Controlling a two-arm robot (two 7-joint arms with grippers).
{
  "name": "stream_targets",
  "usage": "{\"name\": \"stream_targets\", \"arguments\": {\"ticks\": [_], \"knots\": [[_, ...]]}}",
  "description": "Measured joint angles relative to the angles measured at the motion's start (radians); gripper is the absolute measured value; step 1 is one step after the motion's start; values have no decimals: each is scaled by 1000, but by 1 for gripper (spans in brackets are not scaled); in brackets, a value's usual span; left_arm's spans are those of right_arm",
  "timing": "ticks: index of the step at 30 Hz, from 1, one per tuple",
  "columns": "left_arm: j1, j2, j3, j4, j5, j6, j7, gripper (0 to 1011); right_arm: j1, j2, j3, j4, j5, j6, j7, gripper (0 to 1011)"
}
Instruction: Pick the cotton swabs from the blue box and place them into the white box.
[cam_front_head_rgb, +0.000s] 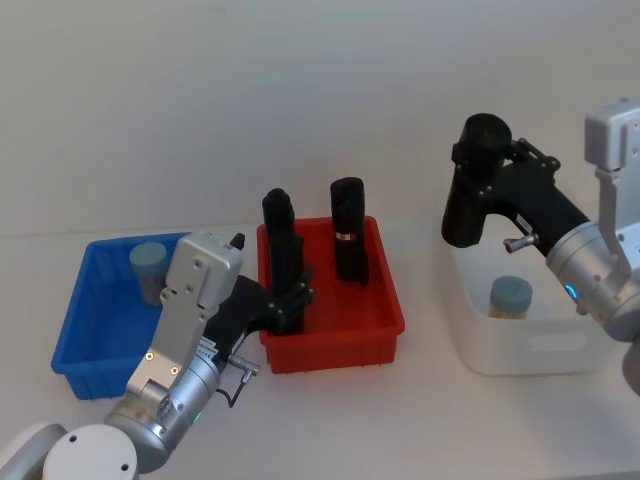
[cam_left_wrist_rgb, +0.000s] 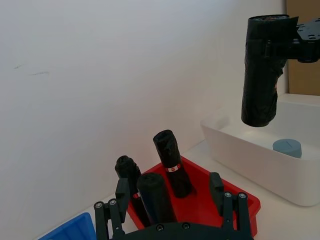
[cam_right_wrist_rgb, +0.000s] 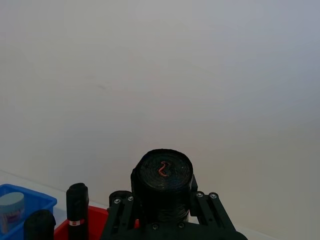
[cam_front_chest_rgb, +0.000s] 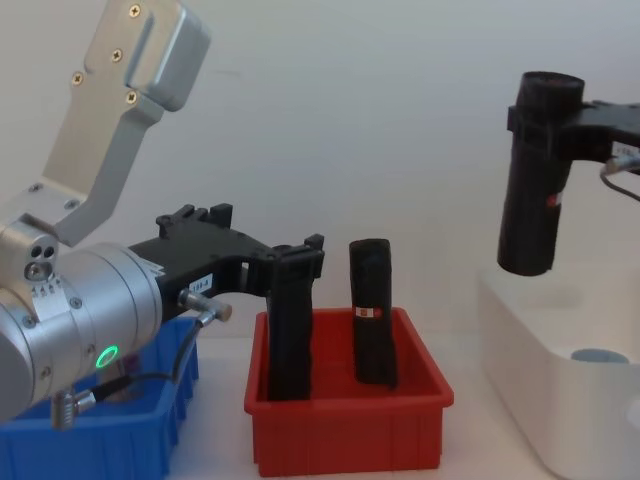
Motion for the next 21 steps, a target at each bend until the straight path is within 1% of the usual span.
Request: {"name": "stream_targets", "arguments": {"ticks": [7, 21], "knots": [[0, 0, 0, 0, 0, 0, 0, 1004, -24, 15, 7, -16, 3, 25, -13, 486], [0, 0, 0, 0, 0, 0, 0, 1004, -57, 25, 8, -3, 11, 56, -17, 486]]}}
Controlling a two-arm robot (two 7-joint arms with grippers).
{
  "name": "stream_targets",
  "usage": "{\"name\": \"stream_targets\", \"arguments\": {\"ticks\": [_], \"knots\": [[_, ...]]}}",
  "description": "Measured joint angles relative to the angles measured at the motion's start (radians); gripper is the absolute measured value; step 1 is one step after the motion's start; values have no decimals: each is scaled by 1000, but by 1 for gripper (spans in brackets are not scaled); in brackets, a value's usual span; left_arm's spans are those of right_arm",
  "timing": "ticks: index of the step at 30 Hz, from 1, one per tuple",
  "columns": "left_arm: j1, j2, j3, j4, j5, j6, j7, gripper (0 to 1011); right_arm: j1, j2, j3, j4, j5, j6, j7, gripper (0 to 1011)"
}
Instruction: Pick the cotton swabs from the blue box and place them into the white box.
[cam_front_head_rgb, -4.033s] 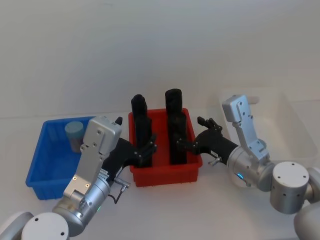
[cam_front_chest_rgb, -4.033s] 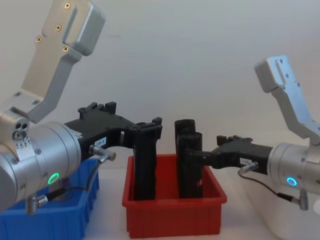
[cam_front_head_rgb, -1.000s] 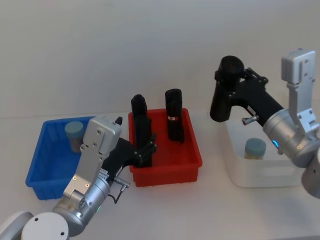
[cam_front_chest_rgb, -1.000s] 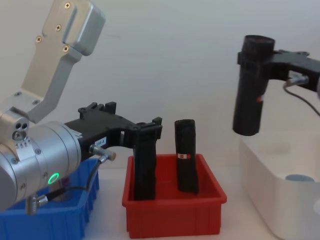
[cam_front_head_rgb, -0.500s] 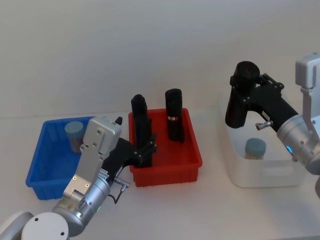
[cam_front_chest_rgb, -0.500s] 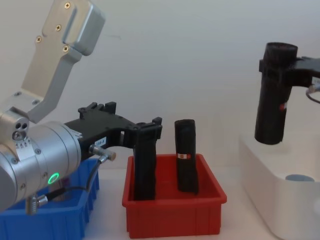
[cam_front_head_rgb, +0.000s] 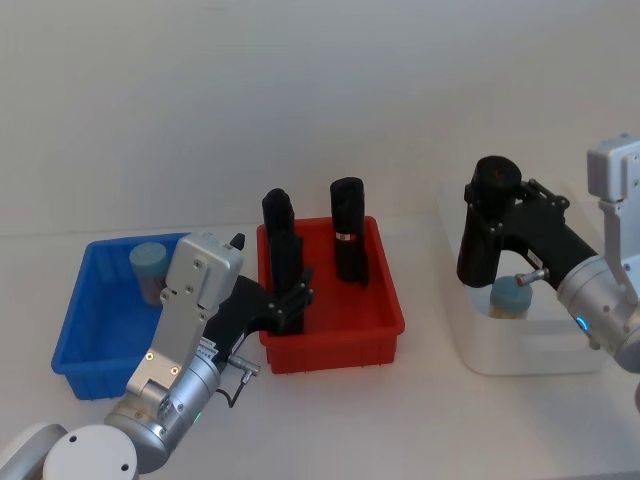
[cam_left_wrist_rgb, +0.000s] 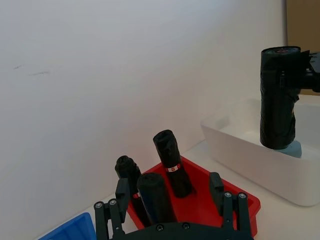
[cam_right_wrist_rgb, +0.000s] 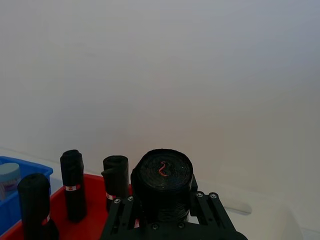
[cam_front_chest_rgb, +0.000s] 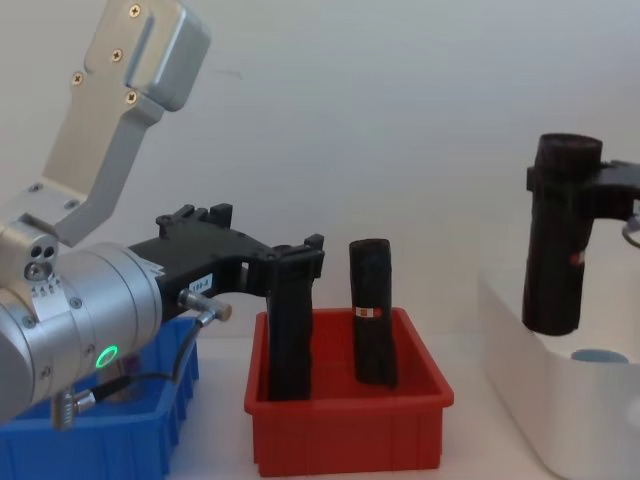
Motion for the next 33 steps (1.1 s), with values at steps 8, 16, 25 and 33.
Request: {"name": "stream_targets", "arguments": {"ticks": [8, 16, 25, 33], "knots": [[0, 0, 0, 0, 0, 0, 0, 1004, -18, 7, 4, 0, 4, 12, -13, 494], [0, 0, 0, 0, 0, 0, 0, 1004, -32, 13, 7, -6, 7, 20, -22, 768], [0, 0, 0, 0, 0, 0, 0, 1004, -41, 17, 11, -12, 9, 21, -25, 987], [0, 0, 0, 0, 0, 0, 0, 1004, -44, 19, 14, -16, 12, 15, -25, 1001]]}}
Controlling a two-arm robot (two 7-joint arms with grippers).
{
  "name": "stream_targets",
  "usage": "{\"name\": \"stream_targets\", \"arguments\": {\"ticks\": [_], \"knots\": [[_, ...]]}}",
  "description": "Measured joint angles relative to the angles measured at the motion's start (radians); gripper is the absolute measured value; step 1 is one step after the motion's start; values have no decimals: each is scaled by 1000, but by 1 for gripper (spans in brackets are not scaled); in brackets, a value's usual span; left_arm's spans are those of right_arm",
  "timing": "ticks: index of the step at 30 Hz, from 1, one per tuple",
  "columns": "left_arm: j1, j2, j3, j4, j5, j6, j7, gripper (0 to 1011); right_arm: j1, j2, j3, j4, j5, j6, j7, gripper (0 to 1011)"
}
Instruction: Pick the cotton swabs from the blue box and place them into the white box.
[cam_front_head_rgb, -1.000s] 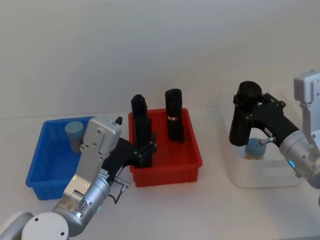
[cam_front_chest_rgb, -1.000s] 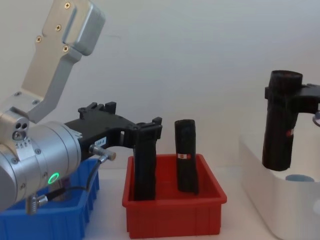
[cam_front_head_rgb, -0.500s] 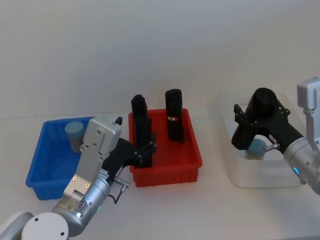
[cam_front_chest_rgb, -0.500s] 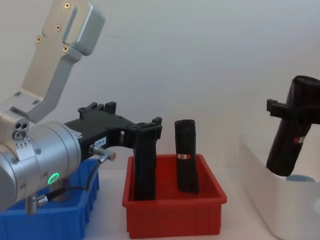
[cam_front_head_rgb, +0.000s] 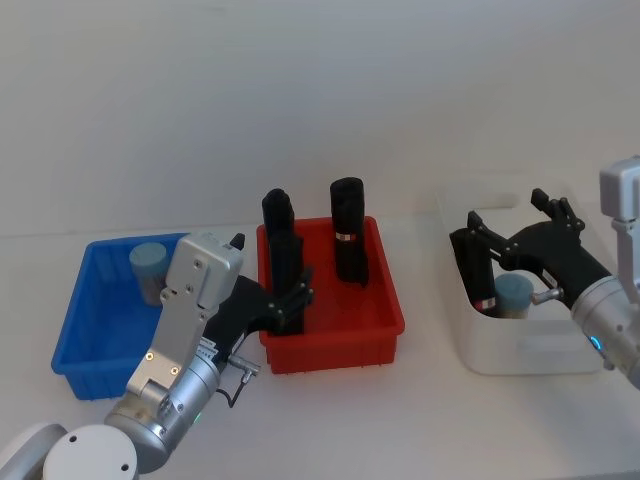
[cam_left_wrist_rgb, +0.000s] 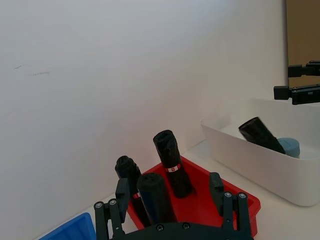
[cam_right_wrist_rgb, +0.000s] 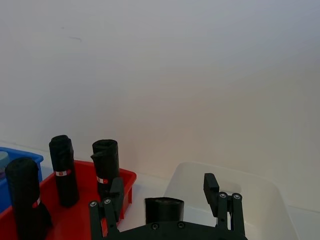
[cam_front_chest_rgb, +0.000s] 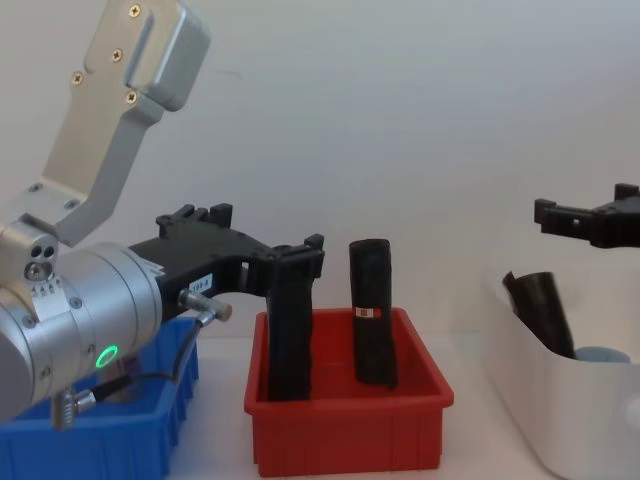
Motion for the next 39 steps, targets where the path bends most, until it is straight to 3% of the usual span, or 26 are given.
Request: {"name": "stream_targets", "arguments": {"ticks": [39], "knots": [[0, 0, 0, 0, 0, 0, 0, 1004, -6, 9, 12, -23, 11, -23, 11, 1001]]}}
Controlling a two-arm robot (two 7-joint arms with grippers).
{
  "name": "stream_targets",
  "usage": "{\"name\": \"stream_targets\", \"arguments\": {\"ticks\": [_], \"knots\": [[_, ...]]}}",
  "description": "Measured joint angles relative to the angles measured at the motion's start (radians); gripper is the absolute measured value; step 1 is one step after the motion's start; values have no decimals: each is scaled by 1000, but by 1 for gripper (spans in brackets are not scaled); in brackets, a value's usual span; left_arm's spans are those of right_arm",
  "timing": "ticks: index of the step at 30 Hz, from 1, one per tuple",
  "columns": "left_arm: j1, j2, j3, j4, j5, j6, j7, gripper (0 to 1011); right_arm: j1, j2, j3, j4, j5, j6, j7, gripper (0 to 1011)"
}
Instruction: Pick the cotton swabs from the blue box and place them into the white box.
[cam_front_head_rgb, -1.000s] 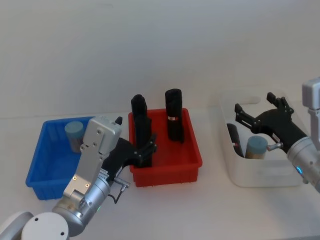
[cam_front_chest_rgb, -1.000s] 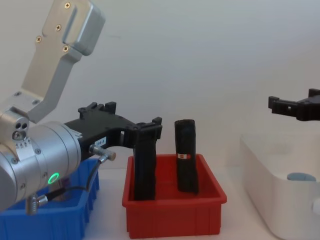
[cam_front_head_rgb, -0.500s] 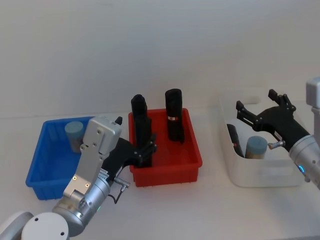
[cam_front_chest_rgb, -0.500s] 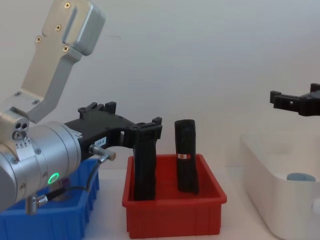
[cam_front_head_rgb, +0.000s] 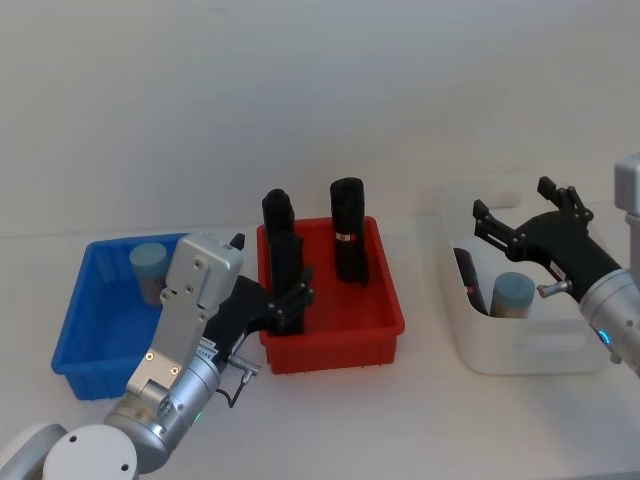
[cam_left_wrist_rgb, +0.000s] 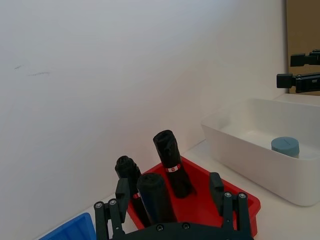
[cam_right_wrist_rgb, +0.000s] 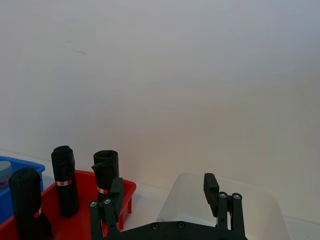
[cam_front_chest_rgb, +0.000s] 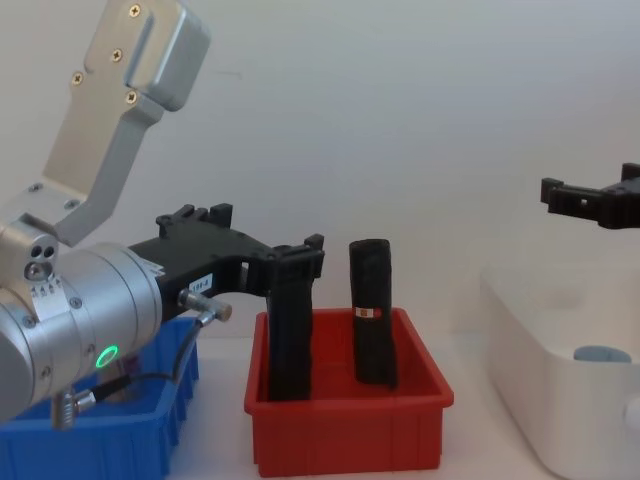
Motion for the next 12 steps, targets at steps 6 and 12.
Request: {"name": "stream_targets", "arguments": {"ticks": [6, 12], "knots": [[0, 0, 0, 0, 0, 0, 0, 1004, -1, 0, 0, 0, 0, -1, 0, 1001], [0, 0, 0, 0, 0, 0, 0, 1004, -1, 1, 1, -1, 0, -1, 0, 1001]]}}
